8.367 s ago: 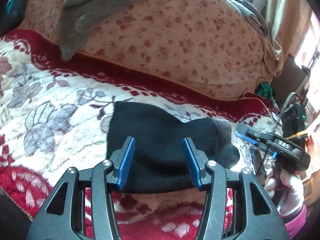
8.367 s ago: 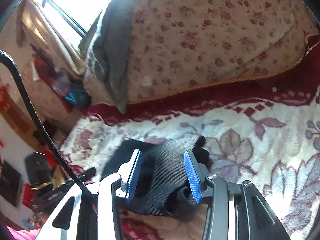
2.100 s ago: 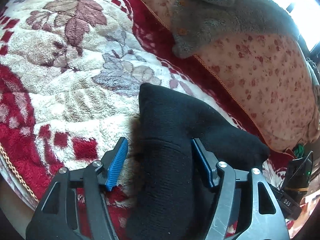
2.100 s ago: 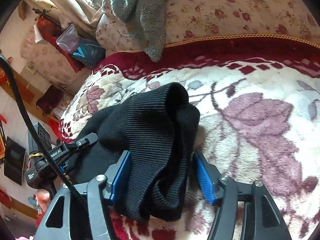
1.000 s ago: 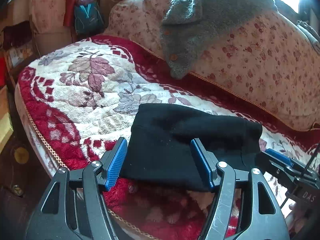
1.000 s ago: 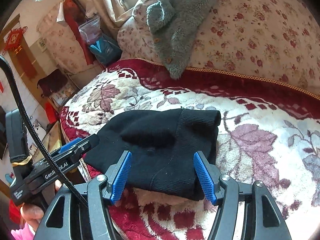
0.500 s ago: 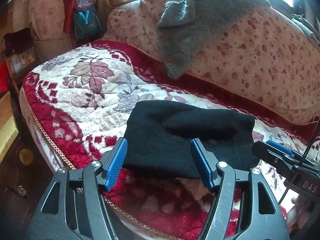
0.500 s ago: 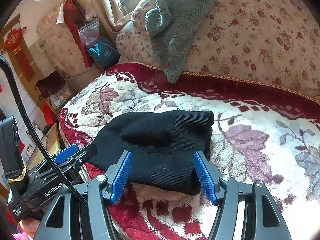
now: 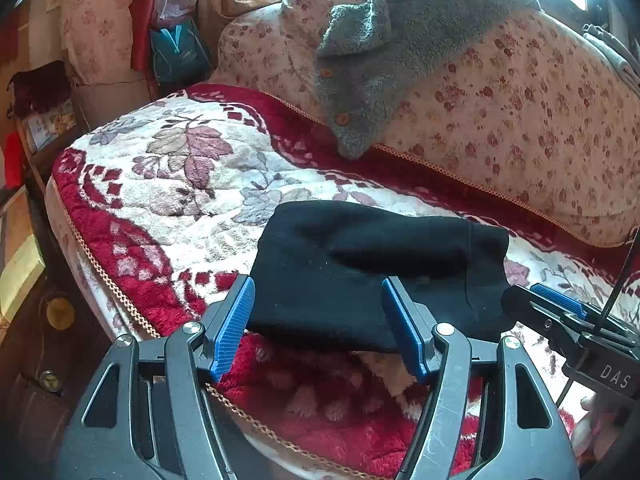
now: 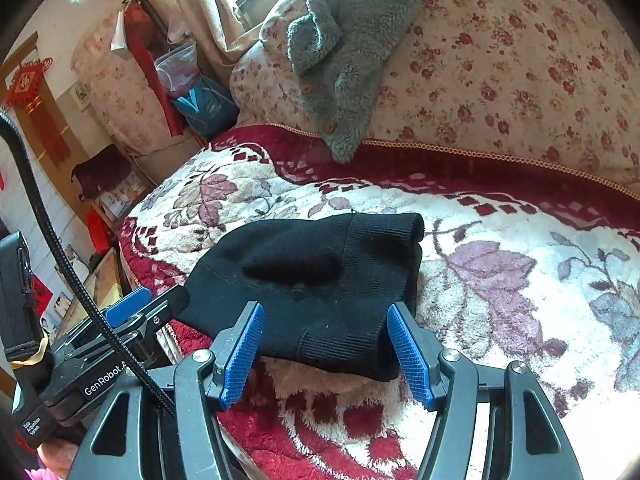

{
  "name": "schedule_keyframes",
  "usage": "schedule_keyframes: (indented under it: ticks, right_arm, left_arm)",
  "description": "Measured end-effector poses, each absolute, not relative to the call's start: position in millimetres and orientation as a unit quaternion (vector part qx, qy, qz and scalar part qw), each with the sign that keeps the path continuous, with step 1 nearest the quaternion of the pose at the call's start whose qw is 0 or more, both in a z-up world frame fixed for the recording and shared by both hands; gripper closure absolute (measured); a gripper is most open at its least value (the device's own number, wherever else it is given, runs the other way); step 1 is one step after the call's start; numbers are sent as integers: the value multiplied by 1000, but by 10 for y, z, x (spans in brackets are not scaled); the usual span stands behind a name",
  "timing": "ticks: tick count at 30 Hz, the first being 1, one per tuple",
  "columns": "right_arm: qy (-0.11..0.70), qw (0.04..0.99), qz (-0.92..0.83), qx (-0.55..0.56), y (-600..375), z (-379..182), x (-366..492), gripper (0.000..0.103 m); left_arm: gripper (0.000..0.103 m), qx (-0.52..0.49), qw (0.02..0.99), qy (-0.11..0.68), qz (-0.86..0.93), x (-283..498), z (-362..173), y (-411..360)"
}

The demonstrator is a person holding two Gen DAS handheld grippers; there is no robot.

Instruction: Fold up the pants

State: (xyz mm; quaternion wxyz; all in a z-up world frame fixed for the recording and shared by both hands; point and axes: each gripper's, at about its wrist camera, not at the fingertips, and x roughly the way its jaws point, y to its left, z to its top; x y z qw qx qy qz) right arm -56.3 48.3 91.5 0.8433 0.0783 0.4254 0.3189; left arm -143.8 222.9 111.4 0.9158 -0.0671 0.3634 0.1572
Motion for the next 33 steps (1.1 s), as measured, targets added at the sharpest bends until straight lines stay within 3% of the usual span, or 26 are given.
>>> schedule_keyframes:
  ticks: [33]
  right_arm:
    - [433, 838, 323, 74, 556, 862, -608, 41]
  left_arm:
    - [37, -61, 913, 368, 163, -1463, 1084, 2220]
